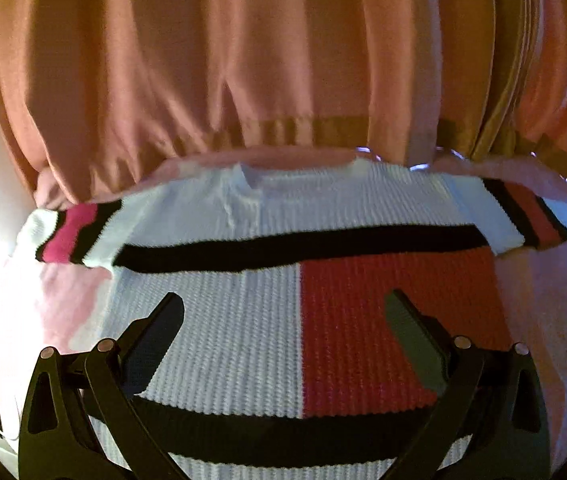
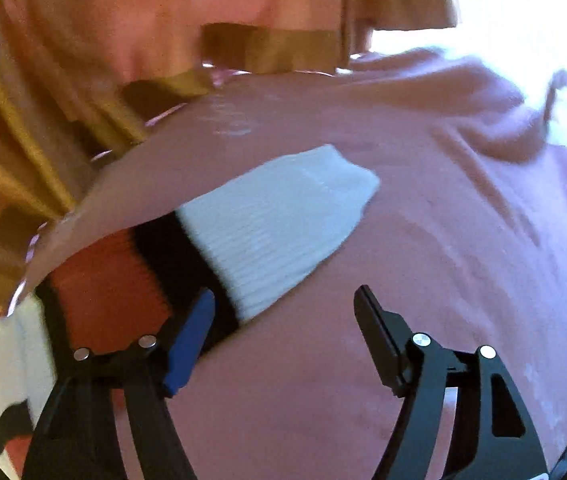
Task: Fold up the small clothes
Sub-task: 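Grasp the white cuff of the striped sleeve with the right tool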
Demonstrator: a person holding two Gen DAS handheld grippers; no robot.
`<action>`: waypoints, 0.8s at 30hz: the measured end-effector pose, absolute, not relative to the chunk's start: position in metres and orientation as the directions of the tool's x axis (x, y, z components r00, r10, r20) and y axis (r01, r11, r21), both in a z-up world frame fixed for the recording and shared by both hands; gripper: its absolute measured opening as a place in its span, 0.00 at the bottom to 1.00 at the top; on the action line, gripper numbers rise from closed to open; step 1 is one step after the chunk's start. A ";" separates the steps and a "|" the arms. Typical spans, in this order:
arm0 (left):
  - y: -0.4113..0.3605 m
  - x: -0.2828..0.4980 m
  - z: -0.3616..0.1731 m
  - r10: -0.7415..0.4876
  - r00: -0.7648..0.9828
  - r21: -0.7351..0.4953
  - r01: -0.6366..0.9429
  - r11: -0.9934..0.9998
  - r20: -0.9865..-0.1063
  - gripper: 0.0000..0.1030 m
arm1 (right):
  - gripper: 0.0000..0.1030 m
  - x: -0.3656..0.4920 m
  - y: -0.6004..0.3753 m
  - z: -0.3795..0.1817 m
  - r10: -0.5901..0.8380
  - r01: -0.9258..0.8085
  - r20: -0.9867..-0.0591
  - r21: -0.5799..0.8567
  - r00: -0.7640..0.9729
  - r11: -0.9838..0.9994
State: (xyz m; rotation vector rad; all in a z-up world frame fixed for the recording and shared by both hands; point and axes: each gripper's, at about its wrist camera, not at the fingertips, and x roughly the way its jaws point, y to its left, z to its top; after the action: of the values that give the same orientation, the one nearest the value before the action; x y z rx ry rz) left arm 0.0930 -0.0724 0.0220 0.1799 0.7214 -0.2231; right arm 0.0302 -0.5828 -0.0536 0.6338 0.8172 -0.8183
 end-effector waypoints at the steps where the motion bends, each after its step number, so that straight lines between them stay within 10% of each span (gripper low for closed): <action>1: -0.073 0.094 0.019 -0.142 0.724 0.081 0.264 0.961 -0.675 0.96 | 0.68 0.032 -0.590 -0.059 -0.374 0.829 -0.828 0.180 0.418 0.529; 5: -0.078 0.102 0.010 -0.156 0.689 0.051 0.271 0.961 -0.708 0.96 | 0.52 0.036 -0.610 -0.079 -0.344 0.831 -0.830 0.230 0.439 0.507; 9: -0.078 0.104 0.004 -0.151 0.676 0.051 0.269 0.962 -0.721 0.96 | 0.06 0.049 -0.609 -0.074 -0.314 0.790 -0.802 0.287 0.507 0.541; 14: -0.072 0.104 0.005 -0.152 0.674 0.041 0.262 0.964 -0.723 0.96 | 0.05 0.070 -0.567 -0.018 -0.323 0.695 -0.698 0.343 0.639 0.633; 24: -0.034 0.110 0.027 -0.147 0.711 -0.020 0.184 0.983 -0.687 0.96 | 0.05 0.182 -0.308 0.112 0.136 0.075 -0.494 0.383 0.859 0.921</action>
State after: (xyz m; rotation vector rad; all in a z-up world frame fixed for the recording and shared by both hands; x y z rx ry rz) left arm 0.1102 -0.0340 0.0270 0.0509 0.7575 -0.1835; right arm 0.1820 -0.3079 0.1117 0.4043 0.5406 0.0330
